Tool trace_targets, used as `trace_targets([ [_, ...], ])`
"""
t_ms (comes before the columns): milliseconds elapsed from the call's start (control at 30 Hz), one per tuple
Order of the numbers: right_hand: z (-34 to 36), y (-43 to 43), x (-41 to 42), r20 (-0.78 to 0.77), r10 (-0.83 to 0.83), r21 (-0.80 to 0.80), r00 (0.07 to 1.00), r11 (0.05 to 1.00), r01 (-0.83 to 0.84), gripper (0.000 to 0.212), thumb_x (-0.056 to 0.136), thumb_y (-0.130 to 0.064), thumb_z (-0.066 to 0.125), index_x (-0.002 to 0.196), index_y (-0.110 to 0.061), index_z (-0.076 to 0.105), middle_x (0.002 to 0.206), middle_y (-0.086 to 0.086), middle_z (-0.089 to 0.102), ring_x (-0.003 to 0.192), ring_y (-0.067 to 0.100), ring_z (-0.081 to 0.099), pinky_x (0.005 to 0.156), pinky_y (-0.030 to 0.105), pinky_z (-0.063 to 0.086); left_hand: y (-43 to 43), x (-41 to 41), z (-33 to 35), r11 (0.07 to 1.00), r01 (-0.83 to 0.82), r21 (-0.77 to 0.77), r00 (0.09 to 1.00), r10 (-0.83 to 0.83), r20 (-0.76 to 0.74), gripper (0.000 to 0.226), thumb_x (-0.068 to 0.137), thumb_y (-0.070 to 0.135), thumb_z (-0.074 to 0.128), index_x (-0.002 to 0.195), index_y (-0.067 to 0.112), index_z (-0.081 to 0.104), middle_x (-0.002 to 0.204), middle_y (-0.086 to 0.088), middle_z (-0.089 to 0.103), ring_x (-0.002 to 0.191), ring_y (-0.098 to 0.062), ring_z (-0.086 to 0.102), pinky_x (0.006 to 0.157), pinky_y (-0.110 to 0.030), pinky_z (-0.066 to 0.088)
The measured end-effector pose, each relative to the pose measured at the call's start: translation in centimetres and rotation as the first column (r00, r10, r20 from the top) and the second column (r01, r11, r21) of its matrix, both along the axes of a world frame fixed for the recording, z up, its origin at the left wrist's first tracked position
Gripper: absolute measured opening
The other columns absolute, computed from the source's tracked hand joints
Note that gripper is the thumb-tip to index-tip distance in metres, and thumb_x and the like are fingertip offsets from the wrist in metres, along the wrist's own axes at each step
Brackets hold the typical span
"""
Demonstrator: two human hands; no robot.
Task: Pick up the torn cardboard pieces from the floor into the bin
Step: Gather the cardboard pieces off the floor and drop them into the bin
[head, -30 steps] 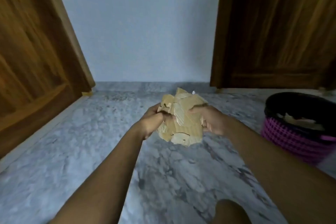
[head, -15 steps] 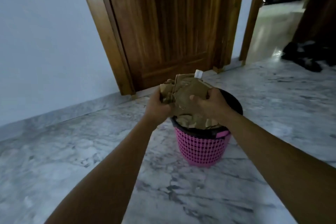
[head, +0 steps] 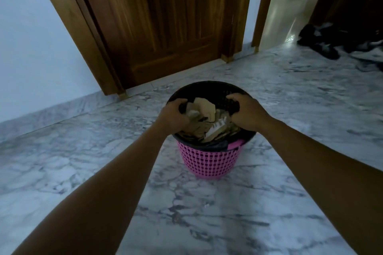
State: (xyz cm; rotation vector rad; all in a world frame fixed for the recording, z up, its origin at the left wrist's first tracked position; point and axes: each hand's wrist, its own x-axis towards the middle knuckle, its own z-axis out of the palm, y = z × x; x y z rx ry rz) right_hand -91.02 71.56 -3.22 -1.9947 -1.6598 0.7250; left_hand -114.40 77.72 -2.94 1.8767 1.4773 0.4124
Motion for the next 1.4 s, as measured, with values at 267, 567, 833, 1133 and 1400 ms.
trace_targets([
  [267, 0.4, -2.4, -5.6, 0.03, 0.09, 0.049, 0.996, 0.995, -0.091, 0.048, 0.091, -0.015, 0.057, 0.137, -0.027, 0.055, 0.139, 0.008, 0.056, 0.12, 0.032, 0.056, 0.097, 0.043, 0.052, -4.3, -3.3, 1.2, 0.998, -0.052, 0.03, 0.998, 0.052, 0.019, 0.053, 0.092, 0.016, 0.058, 0.143, 0.027, 0.047, 0.143, -0.009, 0.046, 0.102, -0.017, 0.053, 0.065, -0.014, 0.045],
  [567, 2.6, -9.0, -26.2, 0.053, 0.405, 0.084, 0.913, 0.909, -0.408, 0.041, 0.095, -0.018, 0.05, 0.135, -0.023, 0.057, 0.136, 0.0, 0.06, 0.114, 0.024, 0.061, 0.091, 0.037, 0.054, -19.2, -23.8, 7.2, 0.929, -0.358, 0.099, 0.934, 0.358, 0.018, 0.047, 0.094, 0.023, 0.059, 0.139, 0.029, 0.051, 0.146, -0.005, 0.048, 0.124, -0.022, 0.053, 0.085, -0.024, 0.043],
  [833, 2.0, -27.3, -54.8, 0.04, 0.791, 0.084, 0.611, 0.606, -0.791, 0.034, 0.096, -0.02, 0.057, 0.129, -0.028, 0.062, 0.13, -0.003, 0.064, 0.111, 0.023, 0.062, 0.099, 0.038, 0.052, -46.7, -48.1, 6.5, 0.641, -0.765, 0.057, 0.643, 0.765, 0.026, 0.046, 0.095, 0.029, 0.058, 0.14, 0.032, 0.049, 0.149, -0.003, 0.045, 0.115, -0.019, 0.056, 0.088, -0.024, 0.043],
  [1133, -2.1, -48.9, -76.5, 0.057, 0.971, 0.028, 0.233, 0.231, -0.972, 0.038, 0.097, -0.025, 0.057, 0.135, -0.029, 0.056, 0.133, -0.003, 0.06, 0.111, 0.023, 0.06, 0.096, 0.038, 0.053, -74.5, -64.8, 1.1, 0.294, -0.955, -0.027, 0.295, 0.955, -0.04, 0.049, 0.093, 0.03, 0.059, 0.141, 0.03, 0.048, 0.15, -0.003, 0.043, 0.125, -0.023, 0.054, 0.093, -0.027, 0.045],
  [1400, -6.5, -65.3, -86.4, 0.089, 0.994, -0.057, 0.065, 0.07, -0.996, 0.041, 0.094, -0.025, 0.06, 0.135, -0.027, 0.057, 0.131, 0.002, 0.062, 0.112, 0.022, 0.062, 0.091, 0.036, 0.052, -92.9, -74.2, -4.3, 0.15, -0.978, -0.148, 0.156, 0.987, -0.033, 0.051, 0.094, 0.03, 0.059, 0.142, 0.029, 0.046, 0.143, -0.005, 0.049, 0.093, -0.02, 0.063, 0.076, -0.023, 0.048],
])
